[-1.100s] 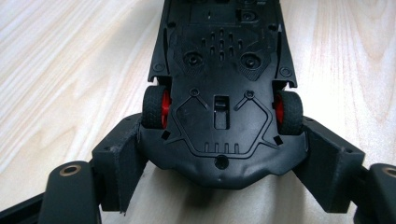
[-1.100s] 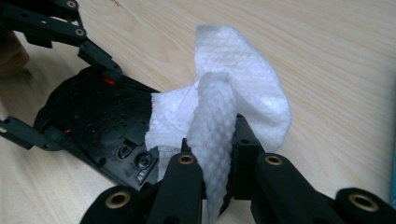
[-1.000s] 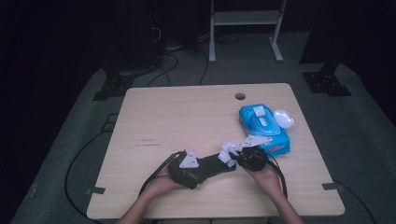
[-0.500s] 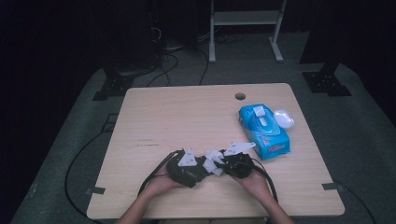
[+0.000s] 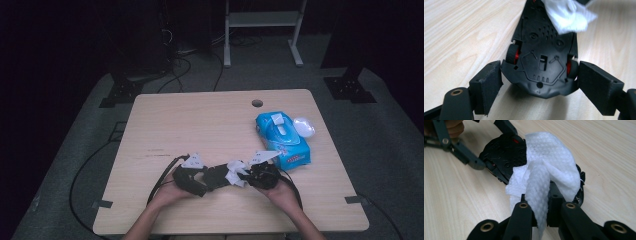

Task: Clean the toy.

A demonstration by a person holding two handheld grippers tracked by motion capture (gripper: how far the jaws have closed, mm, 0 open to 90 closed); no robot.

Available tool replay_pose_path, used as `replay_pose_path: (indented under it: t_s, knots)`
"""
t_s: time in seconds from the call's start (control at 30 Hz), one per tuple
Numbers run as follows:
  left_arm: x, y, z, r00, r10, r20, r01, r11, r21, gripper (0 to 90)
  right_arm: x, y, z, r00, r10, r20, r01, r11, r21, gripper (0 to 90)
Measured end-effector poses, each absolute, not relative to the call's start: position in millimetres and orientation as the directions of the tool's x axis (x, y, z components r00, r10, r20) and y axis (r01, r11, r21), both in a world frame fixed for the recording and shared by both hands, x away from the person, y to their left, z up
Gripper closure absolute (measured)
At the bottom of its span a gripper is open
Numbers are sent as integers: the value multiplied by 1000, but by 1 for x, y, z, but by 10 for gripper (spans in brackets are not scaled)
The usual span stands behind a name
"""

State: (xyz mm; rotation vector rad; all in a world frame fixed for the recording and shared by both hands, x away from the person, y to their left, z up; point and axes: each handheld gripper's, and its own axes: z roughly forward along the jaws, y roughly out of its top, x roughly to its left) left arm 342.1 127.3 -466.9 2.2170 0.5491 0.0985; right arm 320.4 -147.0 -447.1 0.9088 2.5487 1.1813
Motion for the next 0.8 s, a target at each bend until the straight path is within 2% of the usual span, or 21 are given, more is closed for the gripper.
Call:
replay_pose_path:
  t_s: [0.37,0.53,0.77,0.8]
  knots:
    - [352,132,-472,866,435,-248,462,-503,730,223,314,-148,-449,-814,578,55,415,512,752,838]
    - [355,132,-475,856,413,-311,494,-475,728,267,311,-148,-451,-818,574,34,395,518,759,841]
    - [355,132,-475,856,411,-313,497,-484,721,320,306,-152,-452,-819,573,25,386,518,763,842]
    - [355,132,-475,861,410,-301,486,-485,727,367,306,-153,-452,-818,575,17,381,520,764,843]
